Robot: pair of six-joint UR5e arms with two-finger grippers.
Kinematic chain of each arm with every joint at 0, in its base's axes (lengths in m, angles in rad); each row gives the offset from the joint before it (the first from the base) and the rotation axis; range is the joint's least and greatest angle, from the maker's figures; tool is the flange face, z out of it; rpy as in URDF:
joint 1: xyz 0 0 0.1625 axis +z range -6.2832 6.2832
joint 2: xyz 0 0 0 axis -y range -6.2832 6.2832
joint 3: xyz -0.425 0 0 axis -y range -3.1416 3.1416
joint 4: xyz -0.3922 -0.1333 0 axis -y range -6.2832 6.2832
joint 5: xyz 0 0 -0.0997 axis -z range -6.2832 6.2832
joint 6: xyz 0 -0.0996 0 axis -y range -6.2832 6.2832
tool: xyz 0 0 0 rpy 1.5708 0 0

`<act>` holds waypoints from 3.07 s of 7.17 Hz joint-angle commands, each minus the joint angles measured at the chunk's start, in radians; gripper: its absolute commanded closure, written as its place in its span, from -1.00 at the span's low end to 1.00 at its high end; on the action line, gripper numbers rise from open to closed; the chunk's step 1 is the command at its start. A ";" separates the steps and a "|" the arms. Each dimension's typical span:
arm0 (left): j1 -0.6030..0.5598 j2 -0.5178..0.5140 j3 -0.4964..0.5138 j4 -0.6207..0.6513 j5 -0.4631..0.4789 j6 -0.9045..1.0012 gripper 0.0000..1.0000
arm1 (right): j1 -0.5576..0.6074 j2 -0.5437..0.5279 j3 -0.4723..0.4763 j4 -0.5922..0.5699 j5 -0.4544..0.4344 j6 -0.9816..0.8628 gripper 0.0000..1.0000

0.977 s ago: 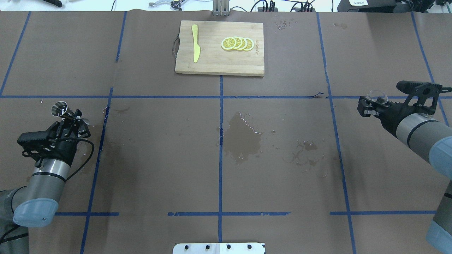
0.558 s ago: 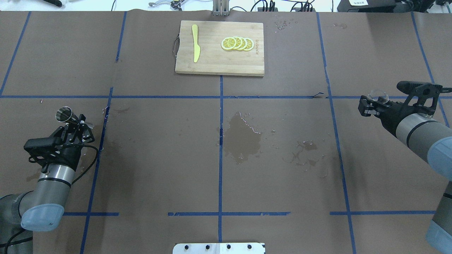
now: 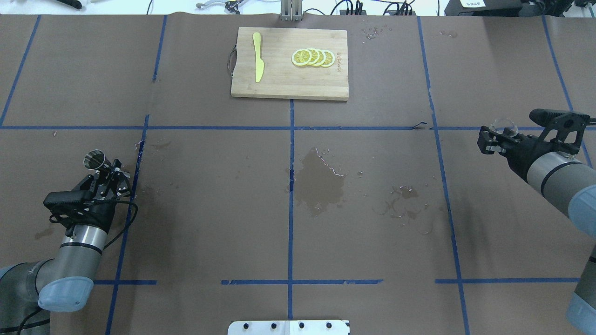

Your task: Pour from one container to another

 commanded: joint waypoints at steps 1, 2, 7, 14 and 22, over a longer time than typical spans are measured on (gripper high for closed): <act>0.005 -0.001 -0.002 0.001 0.000 0.007 0.72 | 0.000 -0.001 0.001 0.002 -0.002 0.001 1.00; 0.005 -0.001 -0.002 0.003 0.000 0.011 0.44 | 0.000 -0.001 0.001 0.002 -0.002 0.001 1.00; 0.005 -0.001 -0.008 0.001 -0.003 0.043 -0.30 | 0.000 -0.002 0.001 0.002 -0.005 0.001 1.00; 0.002 0.138 -0.157 -0.008 -0.323 0.146 -1.00 | -0.058 -0.007 -0.016 0.001 -0.104 0.008 1.00; -0.027 0.398 -0.537 -0.005 -0.779 0.301 -1.00 | -0.328 0.008 -0.128 0.005 -0.437 0.148 1.00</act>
